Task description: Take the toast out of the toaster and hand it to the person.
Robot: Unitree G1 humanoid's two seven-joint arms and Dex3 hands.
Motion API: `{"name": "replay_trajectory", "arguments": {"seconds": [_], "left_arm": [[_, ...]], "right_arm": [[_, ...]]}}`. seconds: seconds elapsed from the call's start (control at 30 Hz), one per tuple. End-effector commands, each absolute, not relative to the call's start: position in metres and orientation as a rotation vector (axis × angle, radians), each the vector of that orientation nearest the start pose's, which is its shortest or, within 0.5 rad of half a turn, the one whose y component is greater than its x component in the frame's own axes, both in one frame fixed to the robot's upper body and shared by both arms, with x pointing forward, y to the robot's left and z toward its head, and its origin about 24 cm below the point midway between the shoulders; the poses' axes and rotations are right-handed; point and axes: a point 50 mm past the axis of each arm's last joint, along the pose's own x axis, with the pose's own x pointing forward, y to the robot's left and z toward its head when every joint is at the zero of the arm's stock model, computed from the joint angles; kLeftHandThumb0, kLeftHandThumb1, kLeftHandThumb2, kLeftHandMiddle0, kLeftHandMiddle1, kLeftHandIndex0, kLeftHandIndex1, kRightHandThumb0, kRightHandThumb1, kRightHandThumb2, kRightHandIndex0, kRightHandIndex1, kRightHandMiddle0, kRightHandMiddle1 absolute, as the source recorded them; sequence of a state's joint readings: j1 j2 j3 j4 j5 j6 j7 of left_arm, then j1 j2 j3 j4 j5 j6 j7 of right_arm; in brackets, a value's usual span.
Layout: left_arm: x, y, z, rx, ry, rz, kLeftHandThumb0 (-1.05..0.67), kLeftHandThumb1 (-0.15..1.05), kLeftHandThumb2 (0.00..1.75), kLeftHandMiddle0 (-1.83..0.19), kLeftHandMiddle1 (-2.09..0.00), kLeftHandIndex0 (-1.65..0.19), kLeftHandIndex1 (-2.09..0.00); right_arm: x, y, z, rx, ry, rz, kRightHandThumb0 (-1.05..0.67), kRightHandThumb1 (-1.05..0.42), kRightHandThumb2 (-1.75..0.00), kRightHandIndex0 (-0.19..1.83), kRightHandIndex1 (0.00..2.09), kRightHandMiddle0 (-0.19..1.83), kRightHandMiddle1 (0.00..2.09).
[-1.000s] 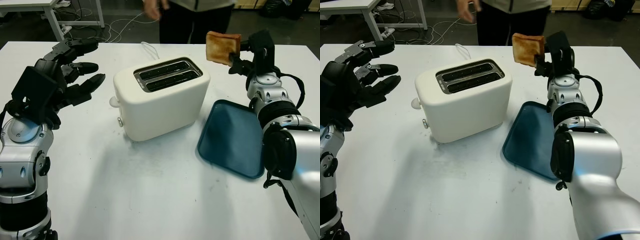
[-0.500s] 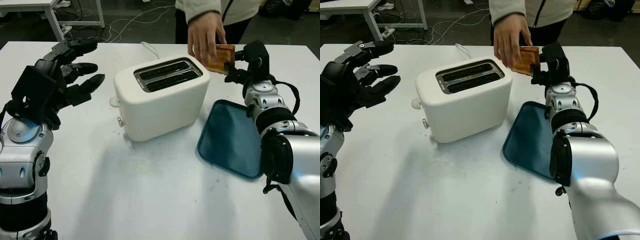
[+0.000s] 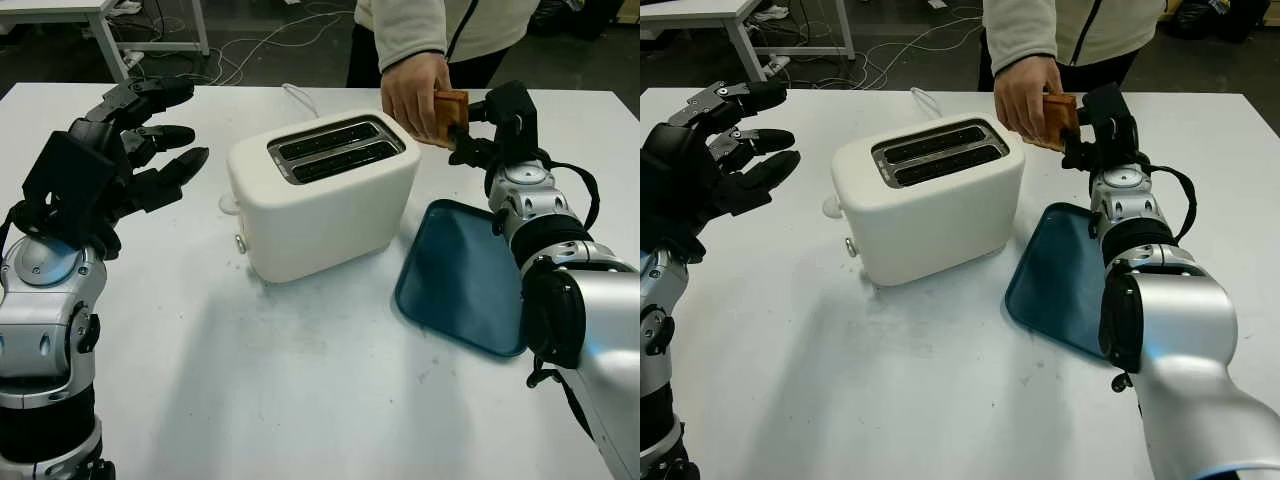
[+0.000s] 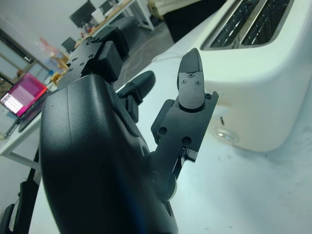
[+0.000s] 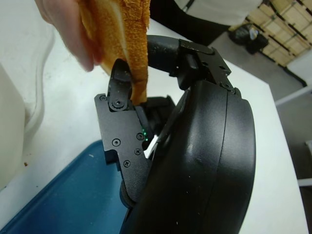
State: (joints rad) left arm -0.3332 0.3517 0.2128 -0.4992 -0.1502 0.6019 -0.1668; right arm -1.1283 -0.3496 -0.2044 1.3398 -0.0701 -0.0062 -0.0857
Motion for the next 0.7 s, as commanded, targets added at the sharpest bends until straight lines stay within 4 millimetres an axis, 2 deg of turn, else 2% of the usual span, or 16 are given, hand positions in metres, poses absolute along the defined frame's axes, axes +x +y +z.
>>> {"name": "replay_trajectory", "arguments": {"seconds": [0.0, 0.17, 0.3, 0.53, 0.67], "left_arm": [[0.272, 0.202, 0.205, 0.209, -0.248, -0.084, -0.15, 0.7, 0.55, -0.17, -0.97, -0.3, -0.58], [0.272, 0.203, 0.205, 0.207, -0.252, -0.089, -0.15, 0.68, 0.56, -0.17, -0.98, -0.3, -0.59], [0.272, 0.202, 0.206, 0.219, -0.245, -0.084, -0.16, 0.68, 0.57, -0.16, -0.99, -0.3, -0.59], [0.272, 0.202, 0.206, 0.217, -0.254, -0.085, -0.17, 0.67, 0.57, -0.17, -0.99, -0.3, -0.6], [0.272, 0.202, 0.205, 0.21, -0.255, -0.086, -0.17, 0.67, 0.57, -0.16, -0.99, -0.3, -0.6]], "right_arm": [[0.414, -0.223, 0.142, -0.162, 0.167, -0.233, -0.17, -0.92, -0.4, 0.58, 1.75, 0.3, 1.75], [0.414, -0.223, 0.145, -0.142, 0.146, -0.221, -0.17, -0.92, -0.41, 0.64, 1.75, 0.34, 1.75], [0.415, -0.221, 0.147, -0.141, 0.13, -0.211, -0.16, -0.92, -0.42, 0.56, 1.75, 0.26, 1.75], [0.416, -0.217, 0.152, -0.161, 0.09, -0.168, -0.15, -0.92, -0.47, 0.57, 1.75, 0.3, 1.75], [0.417, -0.215, 0.154, -0.191, 0.069, -0.188, -0.21, -0.92, -0.39, 0.62, 1.75, 0.34, 1.75]]}}
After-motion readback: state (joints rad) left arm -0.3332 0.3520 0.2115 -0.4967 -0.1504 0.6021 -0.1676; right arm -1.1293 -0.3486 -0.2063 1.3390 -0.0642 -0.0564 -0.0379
